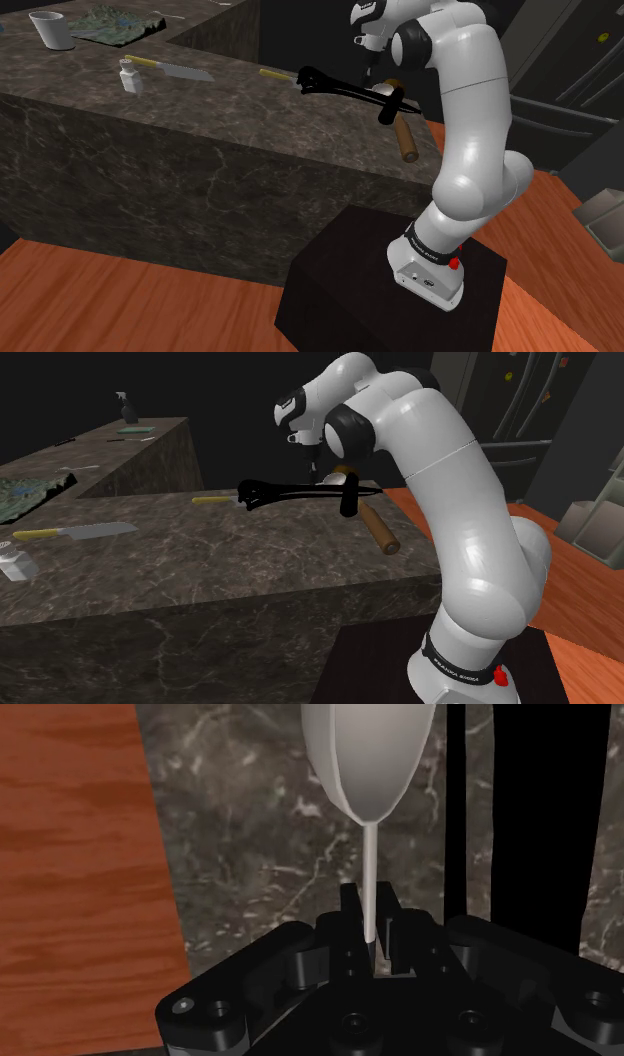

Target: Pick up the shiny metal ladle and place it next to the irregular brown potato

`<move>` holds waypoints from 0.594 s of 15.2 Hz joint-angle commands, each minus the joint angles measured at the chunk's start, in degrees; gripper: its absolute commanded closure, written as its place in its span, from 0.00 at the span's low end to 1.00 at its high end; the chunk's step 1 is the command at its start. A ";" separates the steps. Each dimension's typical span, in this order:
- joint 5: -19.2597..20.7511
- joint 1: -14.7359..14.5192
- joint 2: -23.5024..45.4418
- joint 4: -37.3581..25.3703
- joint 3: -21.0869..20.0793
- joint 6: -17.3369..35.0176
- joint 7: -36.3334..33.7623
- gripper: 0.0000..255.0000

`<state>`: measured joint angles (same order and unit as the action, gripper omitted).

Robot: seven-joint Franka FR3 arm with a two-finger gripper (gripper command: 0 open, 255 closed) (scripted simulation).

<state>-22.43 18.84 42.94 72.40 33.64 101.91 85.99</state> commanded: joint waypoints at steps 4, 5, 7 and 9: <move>-0.01 0.00 0.04 0.07 0.00 0.09 0.01 1.00; -0.01 0.00 0.04 0.07 0.00 0.09 0.01 1.00; -0.01 0.01 0.04 0.06 0.00 0.08 0.01 0.00; -0.01 0.01 0.04 0.06 0.01 0.08 0.01 0.00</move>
<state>-22.42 18.90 42.95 72.39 33.70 102.03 86.00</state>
